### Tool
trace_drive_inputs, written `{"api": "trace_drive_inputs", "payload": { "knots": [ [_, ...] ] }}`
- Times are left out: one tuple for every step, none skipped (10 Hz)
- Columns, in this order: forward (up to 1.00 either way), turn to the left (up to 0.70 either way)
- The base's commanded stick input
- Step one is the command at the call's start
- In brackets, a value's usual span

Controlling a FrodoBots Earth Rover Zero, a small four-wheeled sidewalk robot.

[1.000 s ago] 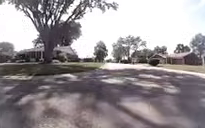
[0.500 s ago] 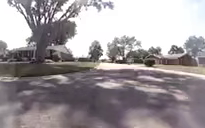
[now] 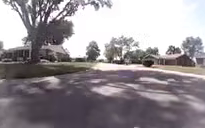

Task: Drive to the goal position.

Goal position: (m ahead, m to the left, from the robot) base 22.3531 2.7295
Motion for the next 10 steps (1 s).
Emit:
{"api": "trace_drive_inputs", "payload": {
  "knots": [
    [1.0,0.0],
    [1.0,0.0],
    [1.0,0.0],
    [1.0,0.0],
    [1.0,0.0],
    [1.0,0.0],
    [1.0,0.0],
    [1.0,-0.09],
    [1.0,-0.21],
    [1.0,-0.23]
  ]
}}
